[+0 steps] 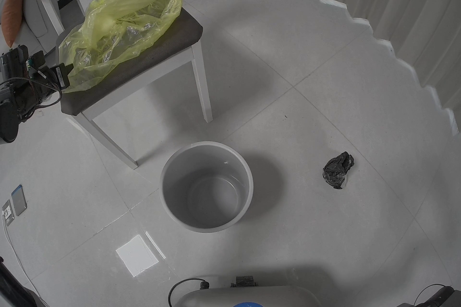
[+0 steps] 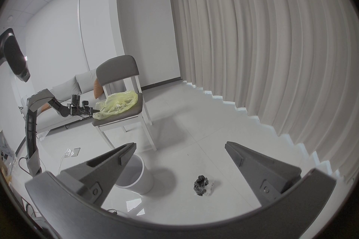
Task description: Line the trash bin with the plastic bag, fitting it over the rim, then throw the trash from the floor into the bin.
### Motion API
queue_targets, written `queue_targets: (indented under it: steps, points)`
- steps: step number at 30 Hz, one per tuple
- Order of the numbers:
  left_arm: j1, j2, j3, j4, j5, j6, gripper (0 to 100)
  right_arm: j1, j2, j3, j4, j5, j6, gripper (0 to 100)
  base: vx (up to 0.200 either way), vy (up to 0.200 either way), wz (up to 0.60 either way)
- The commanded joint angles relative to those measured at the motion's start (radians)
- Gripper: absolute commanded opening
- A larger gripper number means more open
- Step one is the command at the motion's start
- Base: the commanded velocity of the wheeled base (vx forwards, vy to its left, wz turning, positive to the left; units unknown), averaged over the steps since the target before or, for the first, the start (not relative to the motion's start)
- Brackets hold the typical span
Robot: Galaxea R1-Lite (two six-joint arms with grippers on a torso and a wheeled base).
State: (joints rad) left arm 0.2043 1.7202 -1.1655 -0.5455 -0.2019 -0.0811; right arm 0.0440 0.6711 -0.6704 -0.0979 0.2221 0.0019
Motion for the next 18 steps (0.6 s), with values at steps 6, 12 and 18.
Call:
queue_targets:
  steps: [6,12,18]
  points:
    - [-0.071,-0.131,0.018,0.004,-0.014,0.006,0,0.007,0.001,0.009,0.001,0.002,0.009,100,0.000,0.000,0.00]
    - [-0.146,-0.251,0.027,0.015,-0.105,0.067,0,0.014,0.015,-0.005,-0.006,0.049,0.055,100,0.000,0.000,0.00]
    - [-0.229,-0.338,0.038,0.130,-0.179,0.225,0,0.016,0.111,-0.123,0.007,0.074,0.078,100,0.000,0.000,0.00]
